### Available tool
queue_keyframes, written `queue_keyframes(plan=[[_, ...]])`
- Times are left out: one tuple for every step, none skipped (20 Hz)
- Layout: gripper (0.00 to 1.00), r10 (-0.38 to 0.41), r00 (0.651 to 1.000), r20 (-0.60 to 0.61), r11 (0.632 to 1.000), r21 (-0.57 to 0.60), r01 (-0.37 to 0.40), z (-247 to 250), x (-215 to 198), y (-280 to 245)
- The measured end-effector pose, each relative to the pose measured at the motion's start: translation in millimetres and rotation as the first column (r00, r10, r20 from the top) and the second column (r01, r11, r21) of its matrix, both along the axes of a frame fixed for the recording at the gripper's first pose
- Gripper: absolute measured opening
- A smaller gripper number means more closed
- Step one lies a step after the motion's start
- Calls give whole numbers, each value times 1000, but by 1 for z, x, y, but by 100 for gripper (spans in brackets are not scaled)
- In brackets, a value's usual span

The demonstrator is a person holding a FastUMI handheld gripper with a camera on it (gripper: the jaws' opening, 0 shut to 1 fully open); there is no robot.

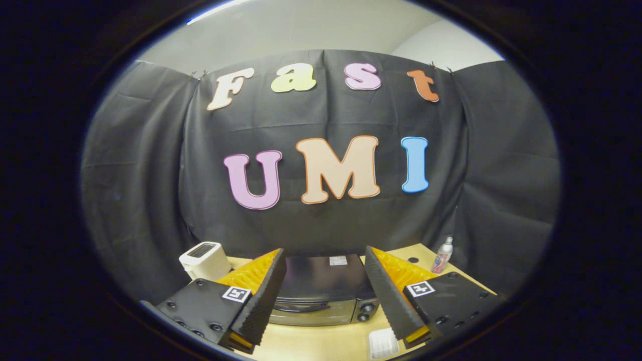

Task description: Open the toaster oven, put the food inside, and close the toaster oven door.

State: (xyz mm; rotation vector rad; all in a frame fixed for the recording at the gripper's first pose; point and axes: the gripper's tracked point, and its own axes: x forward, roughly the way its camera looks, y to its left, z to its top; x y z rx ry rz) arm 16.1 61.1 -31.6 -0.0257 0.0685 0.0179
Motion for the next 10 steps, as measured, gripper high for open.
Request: queue_keyframes(plan=[[97,-8,1000,-1,1000,-1,8,-1,-2,-5],[97,-15,1000,-1,1000,-3,15,0,-4,-10],[97,-21,1000,0,1000,0,21,1,-7,-15],[97,-22,1000,0,1000,5,22,2,-9,-20],[97,-24,1000,1,1000,8,24,3,-10,-25],[97,-26,1000,5,1000,9,26,5,-11,-31],[97,-27,1000,6,1000,9,27,6,-12,-37],[97,-26,1000,5,1000,11,26,7,-13,-44],[97,-22,1000,3,1000,14,21,7,-14,-51],[97,-17,1000,2,1000,15,17,9,-14,-58]])
